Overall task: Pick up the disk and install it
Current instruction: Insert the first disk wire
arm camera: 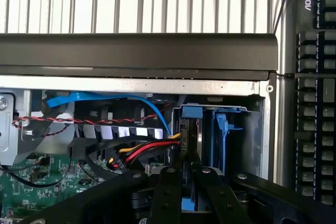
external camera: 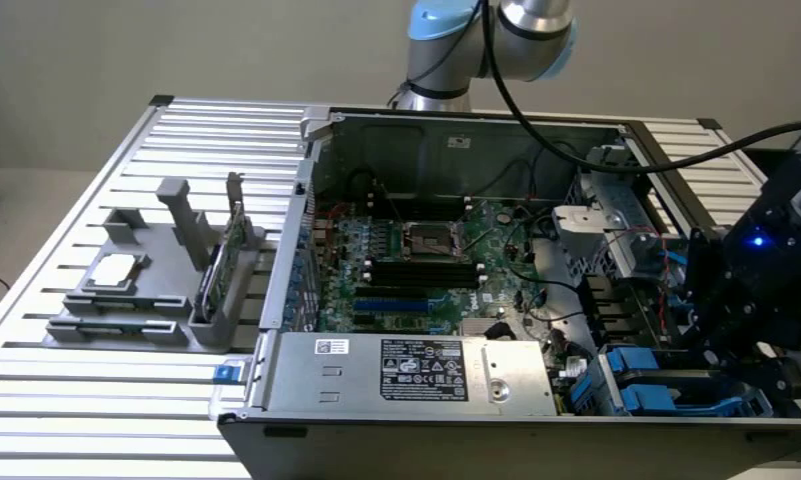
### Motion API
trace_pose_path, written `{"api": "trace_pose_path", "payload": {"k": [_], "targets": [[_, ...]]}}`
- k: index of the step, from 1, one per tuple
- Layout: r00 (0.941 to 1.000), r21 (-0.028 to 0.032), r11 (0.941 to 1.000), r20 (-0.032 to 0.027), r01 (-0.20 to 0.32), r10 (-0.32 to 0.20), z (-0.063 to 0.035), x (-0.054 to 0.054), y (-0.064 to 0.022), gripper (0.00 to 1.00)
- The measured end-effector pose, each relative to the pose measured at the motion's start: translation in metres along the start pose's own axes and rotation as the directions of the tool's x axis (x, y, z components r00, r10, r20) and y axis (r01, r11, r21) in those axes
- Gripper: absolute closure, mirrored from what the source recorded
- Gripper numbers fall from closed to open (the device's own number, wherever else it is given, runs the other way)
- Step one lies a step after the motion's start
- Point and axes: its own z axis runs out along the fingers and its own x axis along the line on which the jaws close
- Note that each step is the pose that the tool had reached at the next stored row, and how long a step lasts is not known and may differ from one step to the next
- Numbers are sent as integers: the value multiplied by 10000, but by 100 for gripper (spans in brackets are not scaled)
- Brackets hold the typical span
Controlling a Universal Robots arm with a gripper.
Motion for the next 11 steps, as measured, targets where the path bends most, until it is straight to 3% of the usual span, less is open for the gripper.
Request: {"api": "trace_pose_path", "payload": {"k": [11], "targets": [[10000, -71, 10000, 86, -18, 18, 9, 36, -19, 83]]}}
